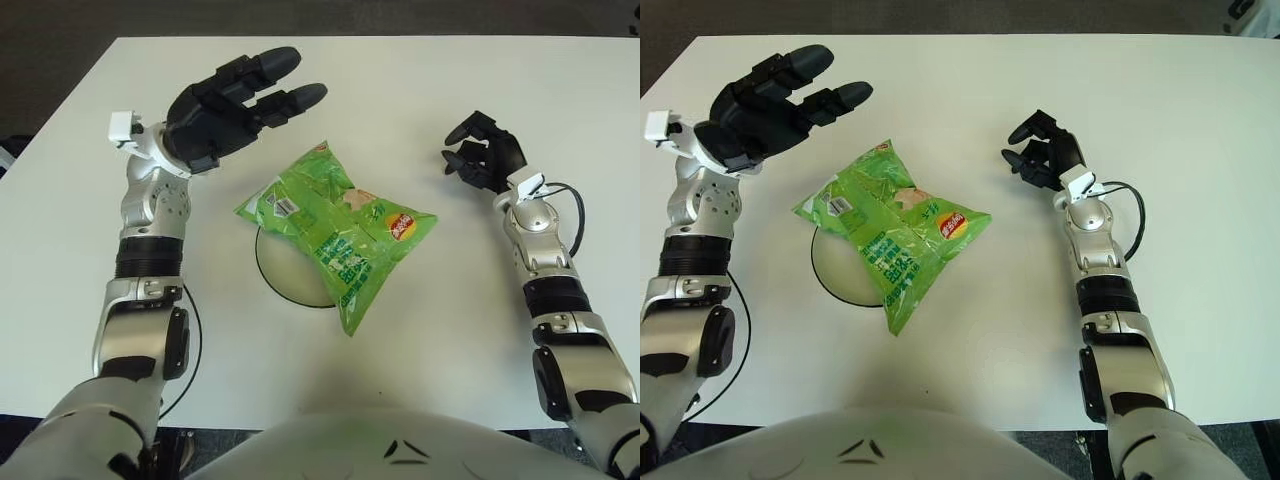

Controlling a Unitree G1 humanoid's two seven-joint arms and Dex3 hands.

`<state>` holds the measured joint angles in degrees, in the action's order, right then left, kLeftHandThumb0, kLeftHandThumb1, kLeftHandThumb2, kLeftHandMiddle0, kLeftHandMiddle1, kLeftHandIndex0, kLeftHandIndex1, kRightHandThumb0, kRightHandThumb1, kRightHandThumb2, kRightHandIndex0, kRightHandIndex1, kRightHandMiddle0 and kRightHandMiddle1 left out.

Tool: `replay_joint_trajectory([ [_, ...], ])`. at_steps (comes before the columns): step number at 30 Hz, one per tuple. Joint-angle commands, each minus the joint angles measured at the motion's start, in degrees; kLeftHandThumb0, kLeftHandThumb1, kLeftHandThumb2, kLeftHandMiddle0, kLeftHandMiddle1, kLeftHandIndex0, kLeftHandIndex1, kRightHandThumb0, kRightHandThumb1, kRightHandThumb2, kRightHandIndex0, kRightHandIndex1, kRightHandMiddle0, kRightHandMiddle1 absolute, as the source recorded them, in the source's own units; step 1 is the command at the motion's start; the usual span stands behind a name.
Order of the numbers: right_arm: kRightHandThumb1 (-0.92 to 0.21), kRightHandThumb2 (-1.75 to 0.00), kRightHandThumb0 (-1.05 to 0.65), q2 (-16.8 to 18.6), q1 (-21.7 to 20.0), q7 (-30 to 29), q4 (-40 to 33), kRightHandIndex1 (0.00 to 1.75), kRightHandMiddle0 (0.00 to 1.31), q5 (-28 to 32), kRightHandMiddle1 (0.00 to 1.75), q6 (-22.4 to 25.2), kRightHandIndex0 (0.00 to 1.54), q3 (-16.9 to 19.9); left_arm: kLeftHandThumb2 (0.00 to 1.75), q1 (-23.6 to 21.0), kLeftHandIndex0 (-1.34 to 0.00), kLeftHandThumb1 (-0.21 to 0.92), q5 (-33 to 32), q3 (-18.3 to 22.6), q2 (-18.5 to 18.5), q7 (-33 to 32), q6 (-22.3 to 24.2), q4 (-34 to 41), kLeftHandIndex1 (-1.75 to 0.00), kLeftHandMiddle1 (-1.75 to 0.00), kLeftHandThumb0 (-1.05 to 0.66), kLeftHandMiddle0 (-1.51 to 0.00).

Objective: Put the snack into the plate.

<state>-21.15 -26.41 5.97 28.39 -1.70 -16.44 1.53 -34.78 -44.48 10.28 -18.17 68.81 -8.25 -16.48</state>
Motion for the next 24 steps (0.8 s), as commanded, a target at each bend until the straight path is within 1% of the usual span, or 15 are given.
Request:
replay_joint_trajectory([
  [1, -0.92, -0.26, -0.37, 0.3, 5.1, 2.3, 5.1, 1.15, 0.49, -2.4, 1.45, 4.1, 0.95, -2.3, 0.87, 1.0, -0.88, 0.92, -2.2, 2.3, 3.2, -0.6, -0.7, 1.0, -0.39, -0.39, -0.75, -1.03],
  [2, -0.92, -0.25, -0.37, 0.3, 5.1, 2.3, 5.1, 1.15, 0.49, -2.4, 1.45, 4.1, 0.95, -2.3, 0.87, 1.0, -0.87, 0.92, -2.2, 2.6, 3.5, -0.5, -0.7, 1.1, -0.45, -0.49, -0.74, -1.02],
  [5, -0.92, -0.25, -0.37, 0.3, 5.1, 2.3, 5.1, 1.14, 0.49, -2.4, 1.44, 4.1, 0.95, -2.3, 0.87, 1.0, -0.85, 0.92, -1.8, 3.1, 3.9, -0.4, -0.4, 1.3, -0.53, -0.62, -0.73, -1.00],
  [10, -0.92, -0.25, -0.37, 0.2, 5.0, 2.2, 5.2, 1.14, 0.49, -2.3, 1.44, 4.0, 0.95, -2.5, 0.87, 0.9, -0.84, 0.92, -1.3, 3.8, 4.4, -0.1, 0.0, 1.4, -0.57, -0.67, -0.73, -0.99],
  [20, -0.92, -0.25, -0.37, 0.2, 5.1, 2.2, 4.9, 1.13, 0.49, -2.2, 1.44, 4.2, 0.95, -2.6, 0.87, 0.9, -0.84, 0.92, -1.0, 4.2, 4.6, 0.0, 0.4, 1.6, -0.58, -0.69, -0.73, -0.99],
  [21, -0.92, -0.25, -0.37, 0.0, 5.0, 2.4, 5.0, 1.13, 0.49, -2.4, 1.44, 4.3, 0.95, -2.7, 0.87, -0.7, -0.84, 0.92, 0.2, 8.4, 5.7, -9.5, -3.2, -4.1, -0.58, -0.69, -0.73, -0.98],
  [22, -0.92, -0.25, -0.37, -0.1, 5.0, 2.5, 5.1, 1.13, 0.49, -2.5, 1.44, 4.4, 0.95, -2.9, 0.72, -2.0, -0.74, 0.92, 1.2, 11.6, 6.5, -16.6, -6.0, -8.5, -0.57, -0.63, -0.66, -0.91],
  [23, -0.92, -0.25, -0.37, -0.2, 4.9, 2.6, 5.2, 1.12, 0.49, -2.6, 1.44, 4.5, 0.94, -2.9, 0.61, -2.6, -0.67, 0.92, 3.7, 13.4, 6.9, -22.9, -8.8, -11.3, -0.58, -0.55, -0.61, -0.88],
  [24, -0.92, -0.25, -0.37, -0.2, 4.9, 2.6, 5.2, 1.12, 0.50, -2.6, 1.44, 4.5, 0.94, -3.0, 0.58, -2.9, -0.65, 0.92, 5.5, 14.2, 7.2, -26.6, -10.5, -12.7, -0.61, -0.53, -0.59, -0.88],
])
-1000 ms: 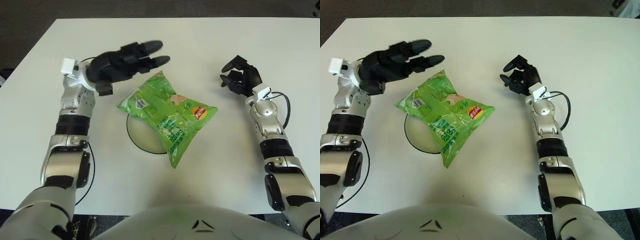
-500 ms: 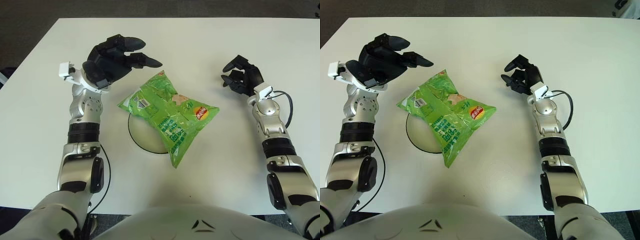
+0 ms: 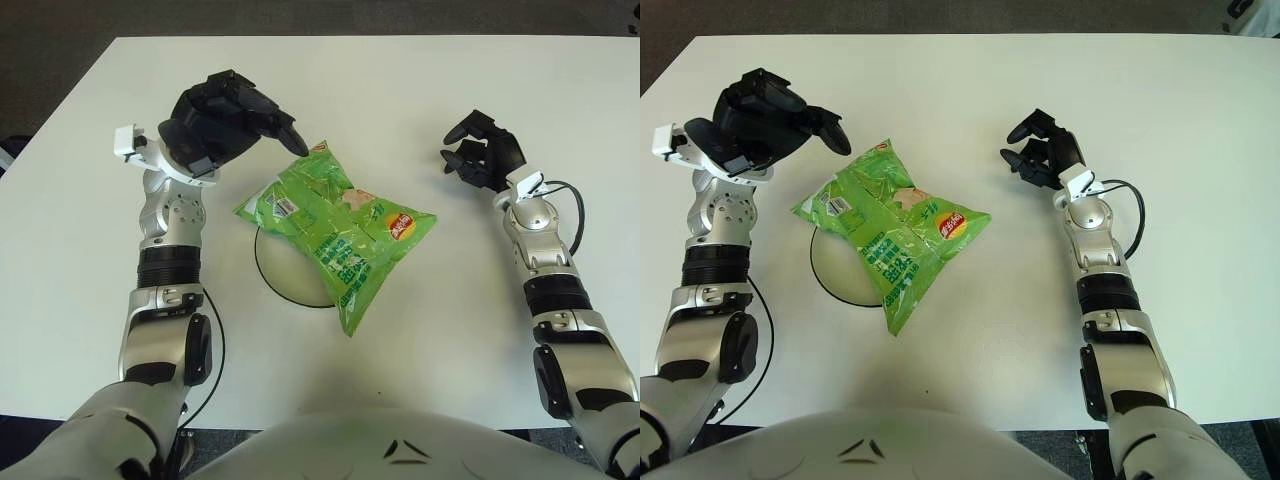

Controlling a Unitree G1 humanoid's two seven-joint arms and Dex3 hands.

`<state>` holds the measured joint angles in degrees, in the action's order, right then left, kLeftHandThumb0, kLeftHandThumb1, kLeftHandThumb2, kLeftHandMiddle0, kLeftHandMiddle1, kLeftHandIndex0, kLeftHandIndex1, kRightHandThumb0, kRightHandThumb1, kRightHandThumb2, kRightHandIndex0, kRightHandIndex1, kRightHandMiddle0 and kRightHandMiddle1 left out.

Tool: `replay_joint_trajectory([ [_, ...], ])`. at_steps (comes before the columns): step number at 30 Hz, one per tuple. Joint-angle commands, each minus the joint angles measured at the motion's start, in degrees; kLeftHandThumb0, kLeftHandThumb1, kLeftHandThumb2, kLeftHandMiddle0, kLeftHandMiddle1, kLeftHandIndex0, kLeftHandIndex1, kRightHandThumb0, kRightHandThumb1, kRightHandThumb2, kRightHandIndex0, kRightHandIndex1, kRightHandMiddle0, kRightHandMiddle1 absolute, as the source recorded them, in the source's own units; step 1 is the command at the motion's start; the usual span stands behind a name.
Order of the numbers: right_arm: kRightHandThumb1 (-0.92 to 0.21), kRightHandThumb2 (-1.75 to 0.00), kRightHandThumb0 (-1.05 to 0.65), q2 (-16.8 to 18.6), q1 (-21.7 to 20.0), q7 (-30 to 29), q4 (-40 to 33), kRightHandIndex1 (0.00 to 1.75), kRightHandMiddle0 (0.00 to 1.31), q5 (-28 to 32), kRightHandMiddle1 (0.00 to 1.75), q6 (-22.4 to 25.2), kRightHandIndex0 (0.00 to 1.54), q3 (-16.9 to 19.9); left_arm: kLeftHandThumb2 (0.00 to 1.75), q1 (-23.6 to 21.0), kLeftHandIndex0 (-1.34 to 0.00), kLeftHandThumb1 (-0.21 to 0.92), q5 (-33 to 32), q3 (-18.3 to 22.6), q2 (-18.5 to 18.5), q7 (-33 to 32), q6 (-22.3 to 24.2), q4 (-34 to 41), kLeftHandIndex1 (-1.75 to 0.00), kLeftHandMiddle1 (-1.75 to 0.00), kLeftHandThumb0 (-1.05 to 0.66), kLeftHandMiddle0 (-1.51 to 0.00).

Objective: Put the snack into the plate.

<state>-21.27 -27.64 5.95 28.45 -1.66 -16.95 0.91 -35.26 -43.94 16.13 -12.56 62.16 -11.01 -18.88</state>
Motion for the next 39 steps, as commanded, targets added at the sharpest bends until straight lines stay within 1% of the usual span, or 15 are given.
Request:
replay_joint_trajectory([
  [1, -0.92, -0.25, -0.37, 0.0, 6.1, 2.5, 5.2, 1.12, 0.50, -2.6, 1.44, 5.0, 0.94, -2.3, 0.52, -2.0, -0.61, 0.92, 7.7, 7.9, 1.6, -22.7, -8.9, -10.4, -0.69, -0.51, -0.55, -0.87],
  [2, -0.92, -0.25, -0.37, 0.0, 6.1, 2.4, 5.2, 1.12, 0.50, -2.6, 1.44, 5.0, 0.94, -2.3, 0.48, -1.7, -0.58, 0.92, 9.6, 7.6, 1.7, -24.6, -9.8, -10.5, -0.85, -0.51, -0.51, -0.88],
  [3, -0.92, -0.25, -0.37, 0.2, 6.1, 2.1, 5.3, 1.12, 0.50, -2.4, 1.44, 4.8, 0.94, -2.1, 0.42, -1.2, -0.51, 0.92, 10.9, 7.3, 2.0, -26.3, -10.3, -10.8, -1.10, -0.55, -0.46, -0.87],
  [4, -0.92, -0.25, -0.37, 0.4, 6.1, 1.9, 5.3, 1.12, 0.50, -2.3, 1.44, 4.7, 0.94, -2.0, 0.38, -0.9, -0.49, 0.92, 11.7, 7.1, 2.3, -27.4, -10.6, -11.1, -1.24, -0.60, -0.42, -0.86],
  [5, -0.92, -0.25, -0.37, 0.7, 6.2, 1.6, 5.3, 1.12, 0.50, -2.0, 1.44, 4.4, 0.94, -1.7, 0.35, -0.2, -0.47, 0.92, 12.4, 6.9, 2.6, -28.0, -11.2, -11.2, -1.33, -0.64, -0.40, -0.85],
  [7, -0.92, -0.25, -0.37, 1.2, 6.2, 1.1, 5.3, 1.12, 0.50, -1.5, 1.43, 3.9, 0.94, -1.2, 0.32, 0.9, -0.46, 0.92, 13.7, 6.3, 3.4, -29.0, -12.3, -11.1, -1.41, -0.69, -0.38, -0.84],
  [10, -0.92, -0.25, -0.37, 1.9, 6.3, 0.5, 5.5, 1.12, 0.50, -0.7, 1.44, 3.0, 0.94, -0.5, 0.30, 2.4, -0.45, 0.92, 15.8, 5.6, 4.9, -31.1, -14.5, -11.5, -1.46, -0.81, -0.37, -0.84],
  [15, -0.92, -0.25, -0.37, 2.9, 6.4, -0.3, 5.7, 1.13, 0.50, 0.2, 1.44, 1.7, 0.94, 0.5, 0.29, 4.5, -0.45, 0.92, 21.7, 5.3, 8.0, -41.2, -18.4, -13.6, -1.48, -0.95, -0.36, -0.84],
  [18, -0.92, -0.25, -0.37, 3.3, 6.4, -0.3, 6.0, 1.13, 0.50, 0.4, 1.44, 1.2, 0.94, 1.0, 0.30, 4.6, -0.44, 0.92, 24.4, 5.2, 8.7, -45.6, -20.2, -15.4, -1.50, -1.05, -0.36, -0.82],
  [20, -0.92, -0.25, -0.37, 3.6, 6.4, -0.4, 6.1, 1.14, 0.50, 0.5, 1.44, 0.8, 0.94, 1.3, 0.31, 4.3, -0.43, 0.92, 26.8, 5.4, 8.3, -49.2, -20.9, -18.9, -1.51, -1.20, -0.36, -0.80],
  [23, -0.92, -0.25, -0.37, 3.7, 6.3, -0.3, 6.6, 1.15, 0.50, 0.6, 1.44, 0.4, 0.94, 1.6, 0.34, 3.7, -0.40, 0.92, 29.6, 5.1, 7.9, -52.7, -22.7, -23.0, -1.55, -1.55, -0.36, -0.77],
  [25, -0.92, -0.25, -0.37, 3.7, 6.3, -0.3, 6.8, 1.15, 0.50, 0.5, 1.44, 0.2, 0.94, 1.7, 0.37, 3.5, -0.36, 0.92, 30.7, 4.8, 7.9, -54.0, -24.2, -24.7, -1.59, -1.64, -0.36, -0.77],
  [30, -0.92, -0.25, -0.37, 3.8, 6.3, -0.2, 7.1, 1.16, 0.50, 0.5, 1.44, -0.2, 0.95, 1.9, 0.42, 3.1, -0.32, 0.92, 31.8, 4.5, 8.3, -55.7, -26.8, -28.6, -1.64, -1.73, -0.35, -0.79],
  [34, -0.92, -0.25, -0.37, 3.8, 6.3, -0.1, 7.1, 1.17, 0.50, 0.5, 1.44, -0.2, 0.95, 2.0, 0.53, 4.0, -0.29, 0.87, 30.7, 4.1, 9.8, -56.2, -24.0, -27.9, -1.70, -1.74, -0.36, -0.78],
  [39, -0.92, -0.25, -0.36, 3.7, 6.2, 0.0, 7.1, 1.19, 0.50, 0.6, 1.44, -0.2, 0.95, 2.2, 0.64, 5.1, -0.28, 0.82, 30.5, 3.1, 10.9, -55.6, -23.0, -27.5, -1.74, -1.75, -0.36, -0.79],
])
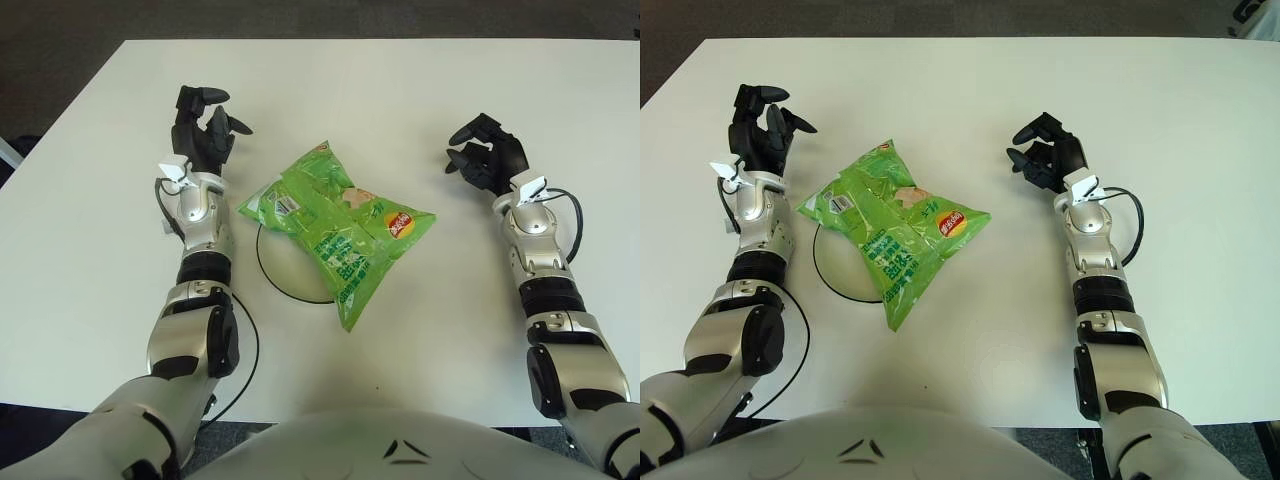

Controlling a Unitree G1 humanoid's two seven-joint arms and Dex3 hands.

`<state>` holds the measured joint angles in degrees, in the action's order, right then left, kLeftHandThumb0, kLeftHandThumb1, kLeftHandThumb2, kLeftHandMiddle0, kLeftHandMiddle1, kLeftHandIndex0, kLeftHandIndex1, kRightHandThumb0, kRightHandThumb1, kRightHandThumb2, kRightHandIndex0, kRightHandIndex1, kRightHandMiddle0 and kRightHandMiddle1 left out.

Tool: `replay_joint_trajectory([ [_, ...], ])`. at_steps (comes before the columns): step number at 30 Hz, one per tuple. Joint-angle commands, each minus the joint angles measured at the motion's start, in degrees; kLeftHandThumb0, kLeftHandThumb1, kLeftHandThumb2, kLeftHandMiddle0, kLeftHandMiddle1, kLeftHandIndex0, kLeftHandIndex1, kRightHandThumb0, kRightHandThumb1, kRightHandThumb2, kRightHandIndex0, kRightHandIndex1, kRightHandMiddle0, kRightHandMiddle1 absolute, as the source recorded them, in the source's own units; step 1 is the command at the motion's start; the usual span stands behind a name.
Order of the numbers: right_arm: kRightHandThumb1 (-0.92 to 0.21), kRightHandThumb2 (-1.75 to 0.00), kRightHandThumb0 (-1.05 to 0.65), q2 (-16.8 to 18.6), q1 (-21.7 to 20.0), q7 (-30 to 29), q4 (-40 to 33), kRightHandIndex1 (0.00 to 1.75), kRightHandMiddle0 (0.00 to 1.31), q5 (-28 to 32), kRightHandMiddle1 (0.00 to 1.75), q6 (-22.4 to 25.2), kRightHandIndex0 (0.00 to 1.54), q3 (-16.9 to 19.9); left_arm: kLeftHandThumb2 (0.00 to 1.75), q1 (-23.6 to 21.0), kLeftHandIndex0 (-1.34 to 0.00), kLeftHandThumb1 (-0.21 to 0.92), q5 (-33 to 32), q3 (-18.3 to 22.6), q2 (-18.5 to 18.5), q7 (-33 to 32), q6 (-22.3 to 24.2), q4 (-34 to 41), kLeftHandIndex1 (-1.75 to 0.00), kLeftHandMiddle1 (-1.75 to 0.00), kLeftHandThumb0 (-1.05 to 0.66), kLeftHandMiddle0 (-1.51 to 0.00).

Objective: Put the snack into the plate.

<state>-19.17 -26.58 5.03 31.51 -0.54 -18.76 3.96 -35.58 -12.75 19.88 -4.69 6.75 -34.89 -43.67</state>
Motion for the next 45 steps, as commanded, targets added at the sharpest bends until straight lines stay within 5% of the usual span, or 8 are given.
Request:
replay_joint_trajectory([
  [1, -0.92, -0.25, -0.36, 1.6, 5.1, 0.9, 4.1, 1.19, 0.50, -0.6, 1.44, 1.6, 0.95, -0.8, 0.65, 5.5, -0.28, 0.81, -0.5, -0.9, 3.1, 0.0, 0.9, -2.8, -1.74, -1.75, -0.36, -0.79],
  [22, -0.92, -0.25, -0.36, 2.9, 6.4, -0.3, 3.2, 1.23, 0.50, 0.1, 1.44, 0.1, 0.95, 0.8, 0.68, 7.0, -0.28, 0.79, 3.8, -5.3, 1.0, -0.6, 7.4, -1.8, -1.75, -1.75, -0.36, -0.80],
  [45, -0.92, -0.25, -0.36, 4.9, 9.4, 0.1, -2.9, 1.25, 0.50, 4.6, 1.44, -1.5, 0.93, 4.9, 0.67, 15.9, -0.28, 0.80, 4.4, -8.5, 1.2, -1.5, 18.0, 16.7, -1.75, -1.75, -0.36, -0.79],
])
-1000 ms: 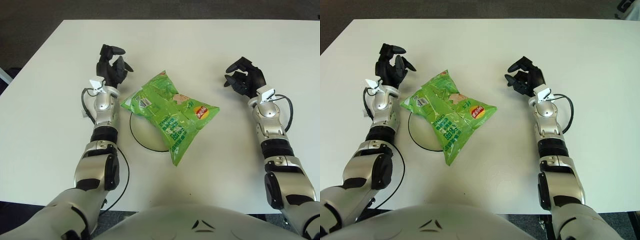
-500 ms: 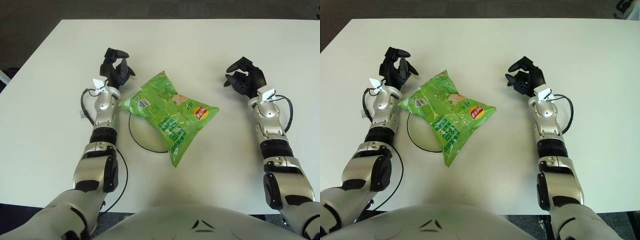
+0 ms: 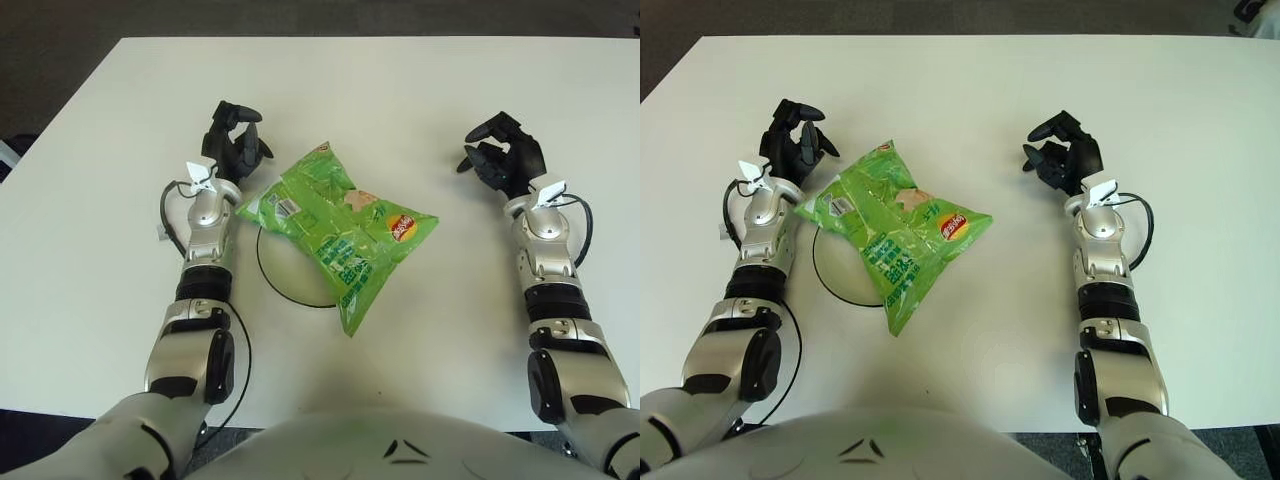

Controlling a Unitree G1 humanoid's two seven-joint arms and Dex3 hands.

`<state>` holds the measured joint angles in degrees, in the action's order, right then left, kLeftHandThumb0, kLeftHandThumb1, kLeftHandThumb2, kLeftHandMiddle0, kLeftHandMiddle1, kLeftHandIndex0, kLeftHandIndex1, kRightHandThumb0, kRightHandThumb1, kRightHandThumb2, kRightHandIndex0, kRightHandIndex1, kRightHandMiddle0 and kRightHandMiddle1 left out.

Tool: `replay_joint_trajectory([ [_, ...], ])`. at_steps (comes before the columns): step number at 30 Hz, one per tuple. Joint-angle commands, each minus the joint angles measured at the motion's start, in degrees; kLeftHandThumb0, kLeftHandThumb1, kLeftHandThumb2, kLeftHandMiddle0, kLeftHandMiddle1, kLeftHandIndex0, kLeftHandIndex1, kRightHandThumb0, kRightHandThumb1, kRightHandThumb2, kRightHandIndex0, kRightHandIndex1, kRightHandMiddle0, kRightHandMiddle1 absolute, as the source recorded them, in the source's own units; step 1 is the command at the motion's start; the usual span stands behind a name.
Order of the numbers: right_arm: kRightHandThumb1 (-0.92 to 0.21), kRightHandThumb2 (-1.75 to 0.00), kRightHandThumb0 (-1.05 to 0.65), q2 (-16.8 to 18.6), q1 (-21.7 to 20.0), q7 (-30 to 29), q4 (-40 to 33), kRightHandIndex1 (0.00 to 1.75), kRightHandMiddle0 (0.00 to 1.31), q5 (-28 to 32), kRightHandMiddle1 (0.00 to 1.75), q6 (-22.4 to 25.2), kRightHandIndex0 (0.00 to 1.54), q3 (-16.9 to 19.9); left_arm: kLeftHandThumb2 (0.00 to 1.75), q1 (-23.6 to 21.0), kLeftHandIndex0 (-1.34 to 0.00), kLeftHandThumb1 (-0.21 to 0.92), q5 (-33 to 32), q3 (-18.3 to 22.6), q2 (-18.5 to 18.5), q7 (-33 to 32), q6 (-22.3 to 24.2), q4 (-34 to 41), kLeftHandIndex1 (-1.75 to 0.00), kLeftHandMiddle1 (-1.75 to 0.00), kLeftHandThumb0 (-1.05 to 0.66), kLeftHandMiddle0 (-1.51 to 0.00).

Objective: Put the snack into the plate.

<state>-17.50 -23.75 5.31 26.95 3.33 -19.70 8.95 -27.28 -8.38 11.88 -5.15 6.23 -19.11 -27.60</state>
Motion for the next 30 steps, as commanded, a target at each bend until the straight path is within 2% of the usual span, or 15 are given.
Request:
replay_joint_trajectory([
  [1, -0.92, -0.25, -0.36, 3.3, 6.6, -0.2, 1.4, 1.25, 0.50, 0.8, 1.44, -0.5, 0.93, -0.1, 0.67, 8.3, -0.28, 0.80, 0.3, -0.8, 1.8, -1.4, 3.0, 2.2, -1.75, -1.75, -0.36, -0.79],
  [7, -0.92, -0.24, -0.36, 3.1, 7.2, 0.2, 0.4, 1.26, 0.50, 1.1, 1.43, 0.2, 0.93, 0.4, 0.70, 14.8, -0.29, 0.78, 2.6, -3.3, 2.4, -3.0, 5.9, 13.4, -1.75, -1.75, -0.37, -0.79],
  [12, -0.92, -0.24, -0.36, 2.9, 7.3, 0.4, 0.1, 1.26, 0.50, 1.2, 1.43, 0.3, 0.92, 0.7, 0.72, 17.5, -0.30, 0.77, 4.2, -4.4, 2.6, -4.0, 5.6, 16.4, -1.75, -1.75, -0.37, -0.79],
  [19, -0.92, -0.25, -0.36, 2.8, 7.7, 1.4, -0.2, 1.26, 0.50, 2.1, 1.44, 0.3, 0.92, 1.2, 0.76, 17.8, -0.31, 0.74, 6.4, -5.0, 2.8, -6.4, 5.0, 16.7, -1.75, -1.75, -0.37, -0.81],
  [30, -0.92, -0.30, -0.36, 4.6, 8.5, 7.6, -3.1, 1.29, 0.44, 10.5, 1.50, 2.7, 0.91, 3.5, 0.77, 17.1, -0.32, 0.73, 7.5, -5.2, 2.8, -8.7, 5.6, 16.8, -1.75, -1.75, -0.37, -0.83],
])
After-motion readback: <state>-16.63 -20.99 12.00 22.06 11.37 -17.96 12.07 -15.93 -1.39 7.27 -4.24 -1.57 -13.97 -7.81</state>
